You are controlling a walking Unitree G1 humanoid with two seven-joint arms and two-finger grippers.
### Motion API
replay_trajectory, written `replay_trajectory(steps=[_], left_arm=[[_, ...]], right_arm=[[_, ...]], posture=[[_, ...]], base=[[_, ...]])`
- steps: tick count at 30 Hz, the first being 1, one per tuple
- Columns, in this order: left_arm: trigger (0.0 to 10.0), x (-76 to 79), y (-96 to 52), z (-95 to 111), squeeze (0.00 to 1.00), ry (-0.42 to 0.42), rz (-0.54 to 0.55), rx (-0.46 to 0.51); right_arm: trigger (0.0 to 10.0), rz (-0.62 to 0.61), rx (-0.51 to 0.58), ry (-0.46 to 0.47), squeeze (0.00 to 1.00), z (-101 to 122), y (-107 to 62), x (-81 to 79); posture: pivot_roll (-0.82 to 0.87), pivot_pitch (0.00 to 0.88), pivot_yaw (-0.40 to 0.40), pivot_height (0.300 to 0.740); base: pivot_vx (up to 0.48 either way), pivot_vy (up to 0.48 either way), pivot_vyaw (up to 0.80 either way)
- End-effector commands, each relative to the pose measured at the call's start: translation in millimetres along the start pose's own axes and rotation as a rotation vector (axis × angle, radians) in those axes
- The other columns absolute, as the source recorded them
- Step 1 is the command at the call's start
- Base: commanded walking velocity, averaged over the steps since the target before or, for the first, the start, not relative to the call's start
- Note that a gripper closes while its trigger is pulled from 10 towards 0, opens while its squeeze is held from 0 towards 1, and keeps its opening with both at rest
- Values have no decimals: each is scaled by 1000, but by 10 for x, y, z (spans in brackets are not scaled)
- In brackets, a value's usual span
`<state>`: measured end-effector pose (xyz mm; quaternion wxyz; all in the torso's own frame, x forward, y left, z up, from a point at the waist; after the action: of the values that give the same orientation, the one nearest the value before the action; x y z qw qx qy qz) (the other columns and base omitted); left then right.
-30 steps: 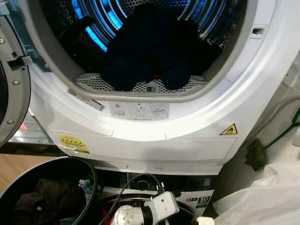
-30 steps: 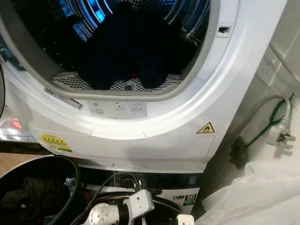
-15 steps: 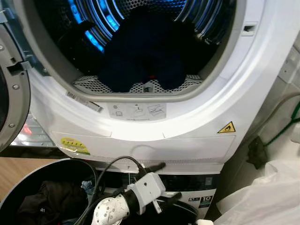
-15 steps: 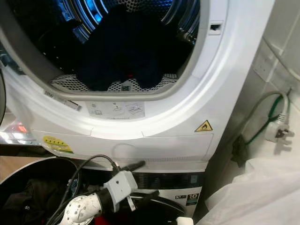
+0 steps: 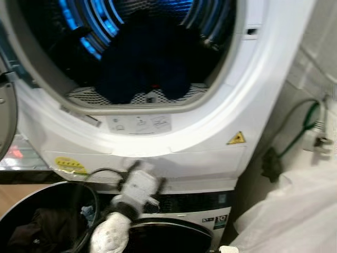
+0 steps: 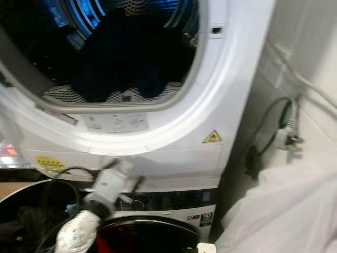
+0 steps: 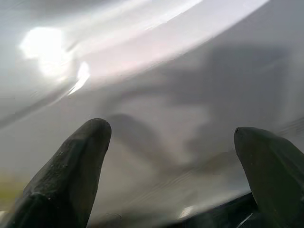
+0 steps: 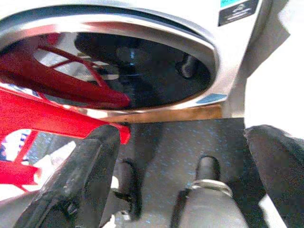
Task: Clothes washing
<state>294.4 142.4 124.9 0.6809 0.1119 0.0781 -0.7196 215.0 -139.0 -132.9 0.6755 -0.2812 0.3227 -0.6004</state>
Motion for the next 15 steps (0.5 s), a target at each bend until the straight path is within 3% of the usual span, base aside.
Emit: replay_trajectory(steps=[1,4,6,8,10,11,12,15], left_arm=[[10000,152,-127,58,0,-94,-98,33],[10000,346,-296,169,0,-113,-240,102],[10000,484,-548,129,0,-44,-391,103],[10000,492,-632,93,0,-23,-422,89],[10000,398,-703,69,0,-35,-394,62],[10000,274,-740,90,0,-58,-341,54],[10000,149,-727,117,0,-81,-263,51],[10000,-17,-699,132,0,-107,-149,47]], right_arm=[[10000,10,6,10,0,32,16,-63],[10000,9,6,11,0,33,17,-65],[10000,7,5,12,0,24,13,-52],[10000,6,5,12,0,21,11,-43],[10000,3,4,12,0,15,7,-26],[10000,-2,3,12,0,7,3,-6],[10000,-6,1,13,0,1,-1,10],[10000,-8,0,13,0,-2,-3,24]], posture=[[62,0,73,740],[54,0,75,740],[48,0,75,740],[45,0,75,740],[40,0,78,740],[41,0,79,740],[47,0,80,740],[56,0,76,740]], base=[[0,0,0],[0,0,0],[0,0,0],[0,0,0],[0,0,0],[0,0,0],[0,0,0],[0,0,0]])
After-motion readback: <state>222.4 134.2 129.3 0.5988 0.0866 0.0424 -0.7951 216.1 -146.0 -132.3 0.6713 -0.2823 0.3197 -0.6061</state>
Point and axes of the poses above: a point about 5 cm out from each wrist's last joint towards the gripper, its own y axis pointing out of the wrist towards the gripper, its own z axis along the axis of the wrist's last joint, x = y × z, the point moved 6 cm from there along y, pointing out of the wrist towards the gripper, and after that the axes turned 5 degrees about -y, right-handed, at the moved point
